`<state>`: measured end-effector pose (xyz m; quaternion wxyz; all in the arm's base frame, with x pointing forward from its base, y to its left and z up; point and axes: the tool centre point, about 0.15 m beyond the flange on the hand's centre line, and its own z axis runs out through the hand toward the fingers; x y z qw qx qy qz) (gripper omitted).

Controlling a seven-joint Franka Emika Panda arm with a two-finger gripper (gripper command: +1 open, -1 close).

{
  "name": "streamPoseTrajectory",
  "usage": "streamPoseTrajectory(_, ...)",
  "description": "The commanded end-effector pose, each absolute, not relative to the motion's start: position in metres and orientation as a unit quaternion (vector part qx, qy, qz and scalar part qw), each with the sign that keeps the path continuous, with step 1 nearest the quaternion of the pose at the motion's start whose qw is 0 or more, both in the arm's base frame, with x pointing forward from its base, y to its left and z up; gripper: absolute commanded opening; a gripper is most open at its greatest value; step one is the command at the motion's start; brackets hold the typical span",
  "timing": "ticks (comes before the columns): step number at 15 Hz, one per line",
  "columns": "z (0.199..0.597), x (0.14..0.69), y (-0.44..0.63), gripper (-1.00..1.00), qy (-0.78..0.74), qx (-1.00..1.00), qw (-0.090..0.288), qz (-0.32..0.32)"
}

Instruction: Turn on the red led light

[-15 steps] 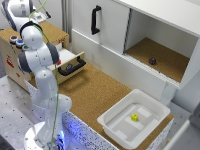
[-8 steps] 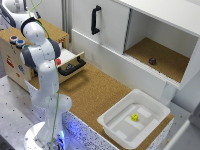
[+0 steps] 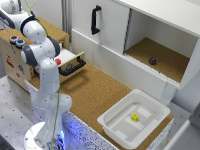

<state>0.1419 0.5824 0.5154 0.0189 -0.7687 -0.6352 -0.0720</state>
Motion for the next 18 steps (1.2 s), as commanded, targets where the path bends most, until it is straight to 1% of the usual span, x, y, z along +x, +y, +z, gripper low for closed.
streamPoseTrajectory(1,0.516,0.155,0.634,-1.0,-0.651,-0.758,-0.046,-0.002)
streamPoseTrajectory(13,0.473,0.182,0.639,-1.0,-0.661,-0.749,-0.05,0.0)
streamPoseTrajectory(18,0.454,0.188,0.636,-1.0,-0.666,-0.744,-0.054,0.015)
